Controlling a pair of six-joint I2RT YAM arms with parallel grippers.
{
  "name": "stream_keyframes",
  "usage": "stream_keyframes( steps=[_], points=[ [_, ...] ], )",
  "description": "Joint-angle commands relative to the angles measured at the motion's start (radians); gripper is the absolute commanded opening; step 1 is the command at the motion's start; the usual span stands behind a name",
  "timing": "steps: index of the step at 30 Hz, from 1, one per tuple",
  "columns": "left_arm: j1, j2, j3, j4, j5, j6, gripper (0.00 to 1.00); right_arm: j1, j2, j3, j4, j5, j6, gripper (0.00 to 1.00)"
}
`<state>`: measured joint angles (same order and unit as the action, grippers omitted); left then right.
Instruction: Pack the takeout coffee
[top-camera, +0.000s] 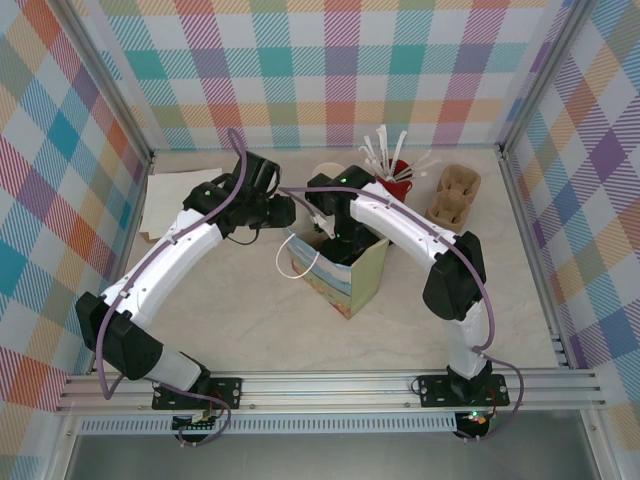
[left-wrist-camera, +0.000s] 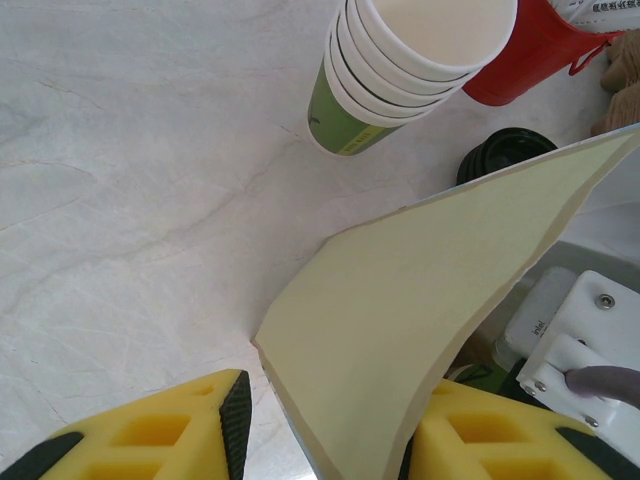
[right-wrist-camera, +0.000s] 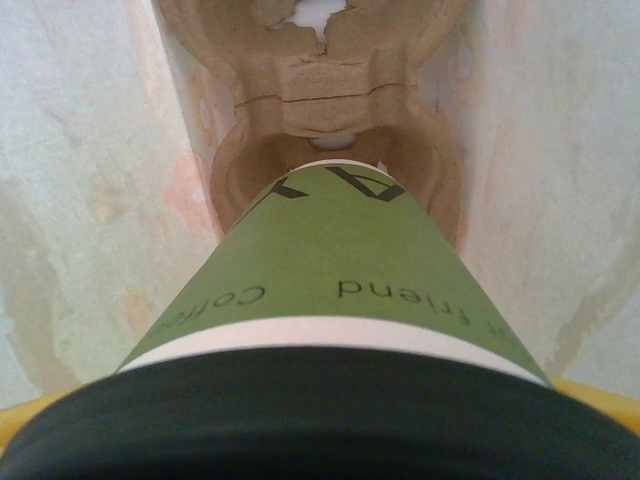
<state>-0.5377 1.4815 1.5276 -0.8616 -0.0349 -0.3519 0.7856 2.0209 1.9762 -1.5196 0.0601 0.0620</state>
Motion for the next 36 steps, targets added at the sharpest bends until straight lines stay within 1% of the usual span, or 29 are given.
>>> stream_keyframes(
  steps=[1, 36],
  points=[
    [0.008, -0.004, -0.001, -0.005, 0.005, -0.001, 0.41, -0.003, 0.001, -0.007, -0.019, -0.001, -0.016, 0.69],
    [0.008, -0.003, 0.003, -0.008, 0.005, -0.001, 0.42, -0.015, -0.004, -0.047, 0.04, -0.025, -0.019, 0.69]
  ],
)
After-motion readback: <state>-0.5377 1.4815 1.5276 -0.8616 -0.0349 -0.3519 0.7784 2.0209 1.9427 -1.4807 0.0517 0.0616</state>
